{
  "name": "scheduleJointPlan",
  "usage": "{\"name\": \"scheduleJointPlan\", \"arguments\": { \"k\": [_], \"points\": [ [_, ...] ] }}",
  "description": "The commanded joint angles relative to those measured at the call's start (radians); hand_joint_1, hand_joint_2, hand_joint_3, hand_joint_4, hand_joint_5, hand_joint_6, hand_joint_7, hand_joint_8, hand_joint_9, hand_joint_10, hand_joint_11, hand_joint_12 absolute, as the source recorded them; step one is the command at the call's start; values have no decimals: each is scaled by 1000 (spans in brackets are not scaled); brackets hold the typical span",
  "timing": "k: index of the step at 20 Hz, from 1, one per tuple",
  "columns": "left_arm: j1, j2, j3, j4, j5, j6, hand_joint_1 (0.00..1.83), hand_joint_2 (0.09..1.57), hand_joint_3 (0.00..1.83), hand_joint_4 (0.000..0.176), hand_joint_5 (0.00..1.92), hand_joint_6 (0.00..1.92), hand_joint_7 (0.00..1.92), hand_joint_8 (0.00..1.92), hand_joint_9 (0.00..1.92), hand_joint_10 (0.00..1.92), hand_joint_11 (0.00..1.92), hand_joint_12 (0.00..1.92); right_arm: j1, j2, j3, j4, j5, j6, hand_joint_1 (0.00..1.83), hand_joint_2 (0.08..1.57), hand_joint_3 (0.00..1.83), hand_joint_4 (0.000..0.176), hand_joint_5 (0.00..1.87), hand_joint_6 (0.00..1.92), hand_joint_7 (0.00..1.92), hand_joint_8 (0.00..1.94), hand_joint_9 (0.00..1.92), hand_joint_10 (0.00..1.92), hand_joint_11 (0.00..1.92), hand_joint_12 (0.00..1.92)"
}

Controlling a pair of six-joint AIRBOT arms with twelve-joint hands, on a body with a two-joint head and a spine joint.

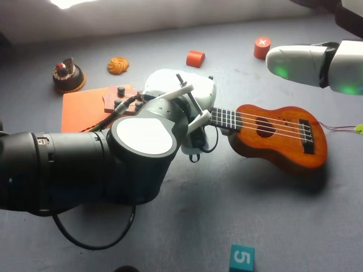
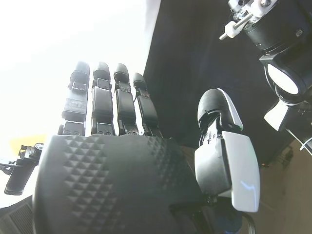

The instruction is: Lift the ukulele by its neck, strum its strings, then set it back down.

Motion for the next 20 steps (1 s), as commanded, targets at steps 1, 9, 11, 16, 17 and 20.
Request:
{"name": "scheduleJointPlan", "arguments": {
  "k": [1, 9, 11, 16, 17, 20],
  "points": [
    [-12, 2, -4, 50, 28, 1, 1210, 1186, 83, 0, 1176, 1757, 1504, 1921, 1611, 1921, 1668, 1921, 16, 3, -3, -3, 122, -2, 174, 1255, 1, 0, 107, 1, 159, 0, 122, 1, 0, 226],
    [-65, 44, -45, -34, 28, 3, 1503, 1263, 14, 0, 1279, 1921, 1402, 1921, 1556, 1921, 1599, 1921, 19, 4, -3, -3, 126, -16, 106, 1280, 7, 0, 107, 1, 161, 0, 127, 3, 0, 190],
    [-82, 60, -65, -56, 28, 8, 1502, 1266, 12, 0, 1265, 1921, 1395, 1921, 1544, 1921, 1590, 1921, 22, 4, -2, -3, 127, -16, 136, 1282, 6, 0, 113, 4, 165, 2, 131, 4, 0, 199],
    [-143, 100, -117, -125, 28, 39, 1483, 1268, 8, 0, 1258, 1921, 1388, 1921, 1535, 1921, 1577, 1921, 21, 8, 0, -3, 134, -16, 109, 1286, 5, 0, 107, 0, 161, 2, 124, 1, 0, 236],
    [-153, 105, -125, -135, 28, 43, 1483, 1267, 6, 0, 1252, 1921, 1385, 1921, 1540, 1921, 1588, 1921, 17, 9, 5, -3, 140, -15, 132, 1282, 2, 0, 125, 7, 176, 5, 136, 5, 0, 278],
    [-181, 121, -149, -164, 28, 67, 1498, 1251, 0, 0, 1285, 1921, 1414, 1921, 1566, 1921, 1613, 1921, 9, 6, 49, -12, 121, 80, 127, 1282, 1, 0, 127, 5, 167, 0, 129, 1, 0, 272]
  ]
}}
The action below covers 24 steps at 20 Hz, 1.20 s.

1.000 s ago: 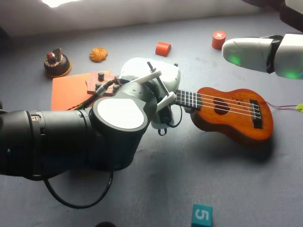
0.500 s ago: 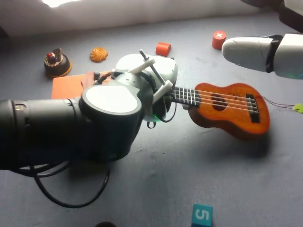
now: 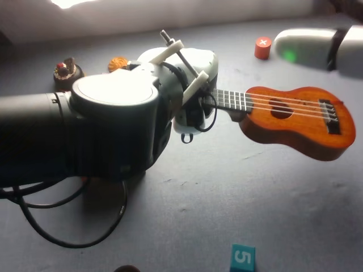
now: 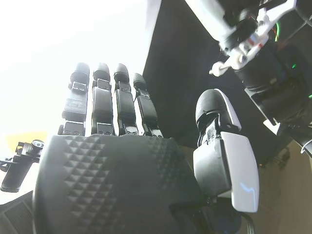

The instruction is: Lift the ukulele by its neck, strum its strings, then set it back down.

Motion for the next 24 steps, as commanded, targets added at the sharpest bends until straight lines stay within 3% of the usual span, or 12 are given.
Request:
{"name": "scheduleJointPlan", "arguments": {
  "k": [1, 2, 7, 10, 13, 14, 18, 22, 24],
  "points": [
    [-19, 7, -7, 68, 12, 7, 1514, 1248, 0, 1, 1280, 1921, 1413, 1921, 1567, 1921, 1616, 1921, 7, 2, 16, -37, 100, 60, 147, 1278, 0, 0, 130, 6, 172, 2, 137, 4, 0, 301],
    [-25, 12, -14, 61, 12, 14, 1517, 1242, 0, 3, 1278, 1921, 1412, 1921, 1567, 1921, 1616, 1921, 7, 0, 37, -101, 77, 163, 152, 1277, 0, 0, 128, 4, 172, 1, 137, 4, 0, 308],
    [-57, 30, -37, 46, 12, 35, 1511, 1260, 3, 20, 1283, 1921, 1419, 1921, 1542, 1921, 1574, 1921, 34, -14, 131, -297, -68, 453, 144, 1280, 0, 0, 124, 3, 169, 2, 143, 5, 0, 286],
    [-70, 41, -45, 39, 12, 35, 1483, 1254, 0, 24, 1295, 1921, 1416, 1921, 1539, 1921, 1584, 1921, 39, -22, 185, -543, -77, 643, 197, 1267, 0, 0, 139, 8, 166, 0, 136, 1, 0, 304],
    [-80, 47, -47, 38, -2, 42, 1481, 1258, 2, 31, 1303, 1921, 1439, 1921, 1563, 1921, 1614, 1921, 36, -25, 191, -691, -80, 680, 202, 1265, 0, 0, 138, 5, 187, 5, 149, 5, 0, 321],
    [-82, 48, -48, 34, -3, 45, 1478, 1265, 5, 33, 1301, 1921, 1441, 1921, 1565, 1921, 1616, 1921, 36, -27, 190, -763, -91, 733, 221, 1261, 0, 0, 152, 10, 195, 7, 156, 7, 0, 323],
    [-86, 50, -50, 30, -3, 48, 1495, 1256, 0, 41, 1293, 1921, 1439, 1921, 1569, 1921, 1619, 1921, 25, -27, 185, -800, -118, 765, 204, 1262, 0, 0, 152, 8, 196, 4, 158, 6, 0, 350],
    [-86, 50, -50, 30, -3, 54, 1506, 1243, 0, 48, 1314, 1921, 1459, 1921, 1575, 1921, 1617, 1921, 7, -26, 183, -931, -124, 866, 214, 1257, 0, 0, 187, 14, 243, 7, 187, 11, 0, 454],
    [-86, 50, -50, 30, -5, 57, 1481, 1246, 0, 53, 1316, 1921, 1441, 1921, 1580, 1921, 1622, 1921, -1, -21, 180, -954, -131, 872, 195, 1260, 0, 0, 188, 11, 247, 4, 197, 12, 0, 476]
  ]
}}
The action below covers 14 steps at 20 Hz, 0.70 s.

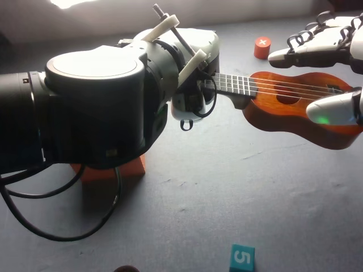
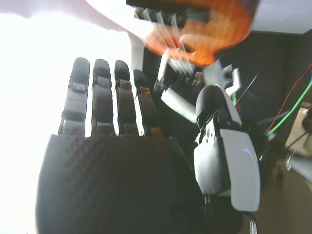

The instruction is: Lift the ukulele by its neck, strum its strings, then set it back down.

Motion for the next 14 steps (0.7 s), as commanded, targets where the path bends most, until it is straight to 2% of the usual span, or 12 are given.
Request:
{"name": "scheduleJointPlan", "arguments": {
  "k": [1, 5, 11, 13, 14],
  "points": [
    [-17, 5, -2, 77, 1, 4, 1482, 1248, 0, 54, 1322, 1921, 1454, 1921, 1583, 1921, 1622, 1921, 6, 10, -4, 25, 71, 6, 194, 1259, 0, 0, 181, 7, 242, 1, 194, 9, 0, 461],
    [-16, 5, -5, 72, 0, 7, 1488, 1247, 0, 57, 1326, 1921, 1450, 1921, 1574, 1921, 1614, 1921, 3, 30, -37, -21, 72, 7, 211, 1257, 0, 0, 177, 4, 237, 1, 190, 5, 0, 419],
    [-17, 6, -4, 72, 0, 10, 1495, 1241, 0, 64, 1324, 1921, 1442, 1921, 1570, 1921, 1607, 1921, -11, 49, -57, -27, 82, 8, 206, 1262, 2, 0, 175, 2, 228, 1, 182, 1, 0, 368],
    [-17, 6, -4, 72, 0, 11, 1495, 1241, 0, 64, 1324, 1921, 1443, 1921, 1571, 1921, 1609, 1921, -10, 56, -71, -32, 82, 8, 188, 1258, 0, 0, 186, 5, 241, 4, 202, 7, 0, 453],
    [-17, 6, -4, 72, 0, 12, 1486, 1242, 0, 64, 1325, 1921, 1446, 1921, 1573, 1921, 1609, 1921, -9, 59, -78, -34, 82, 8, 166, 1265, 2, 0, 170, 5, 226, 2, 186, 4, 0, 397]
  ]
}}
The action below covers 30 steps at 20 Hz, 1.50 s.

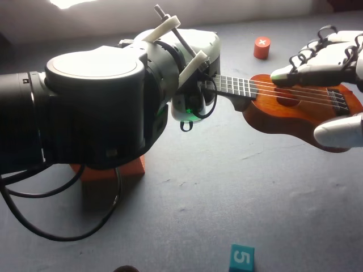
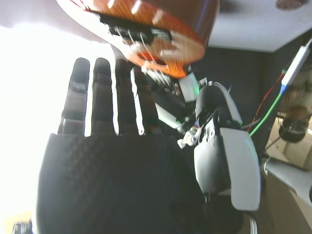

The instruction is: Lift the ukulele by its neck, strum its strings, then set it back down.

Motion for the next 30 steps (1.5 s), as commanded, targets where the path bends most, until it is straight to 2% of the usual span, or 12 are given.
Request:
{"name": "scheduleJointPlan", "arguments": {
  "k": [1, 3, 4, 7, 10, 14, 21, 27, 30],
  "points": [
    [-17, 6, -3, 76, 3, 1, 1486, 1248, 0, 65, 1320, 1921, 1457, 1921, 1576, 1921, 1608, 1921, 11, 6, -5, 27, 73, 5, 174, 1265, 1, 0, 172, 6, 220, 0, 176, 1, 0, 356],
    [-17, 6, -3, 76, 3, 5, 1487, 1250, 0, 66, 1325, 1921, 1454, 1921, 1571, 1921, 1605, 1921, 12, 11, -17, 27, 71, 5, 71, 1273, 4, 0, 176, 6, 213, 2, 172, 2, 0, 391],
    [-17, 6, -3, 76, 3, 6, 1484, 1254, 2, 66, 1327, 1921, 1456, 1921, 1571, 1921, 1607, 1921, 13, 14, -23, 27, 69, 6, 22, 1282, 5, 0, 168, 2, 208, 1, 167, 0, 0, 349],
    [-17, 6, -3, 76, 3, 6, 1481, 1254, 2, 67, 1315, 1921, 1442, 1921, 1565, 1921, 1606, 1921, 15, 22, -41, 27, 64, 24, 0, 1285, 5, 0, 160, 0, 208, 1, 169, 1, 0, 342],
    [-17, 6, -3, 76, 3, 7, 1488, 1252, 1, 67, 1311, 1921, 1443, 1921, 1563, 1921, 1599, 1921, 21, 31, -62, -38, 41, 123, 0, 1288, 3, 0, 195, 11, 248, 8, 207, 13, 0, 449],
    [-17, 6, -3, 76, 3, 7, 1484, 1251, 0, 70, 1314, 1921, 1448, 1921, 1571, 1921, 1602, 1921, 28, 43, -72, -82, 45, 223, 0, 1296, 4, 0, 200, 10, 245, 2, 212, 11, 0, 433],
    [-20, 6, -3, 72, 3, 9, 1480, 1252, 0, 74, 1307, 1921, 1435, 1921, 1562, 1921, 1595, 1921, 65, 66, -66, -89, 128, 362, 0, 1288, 0, 0, 194, 6, 232, 1, 199, 4, 0, 436],
    [-23, 6, -8, 71, 3, 10, 1478, 1253, 1, 77, 1305, 1921, 1430, 1921, 1554, 1921, 1591, 1921, 77, 57, -43, -83, 126, 324, 0, 1282, 0, 0, 191, 2, 241, 3, 204, 5, 0, 449],
    [-20, -6, -10, 92, 2, -28, 1490, 1254, 1, 79, 1317, 1921, 1444, 1921, 1572, 1921, 1612, 1921, 78, 52, -29, -80, 110, 299, 0, 1284, 0, 0, 202, 6, 260, 7, 218, 9, 0, 457]
  ]
}}
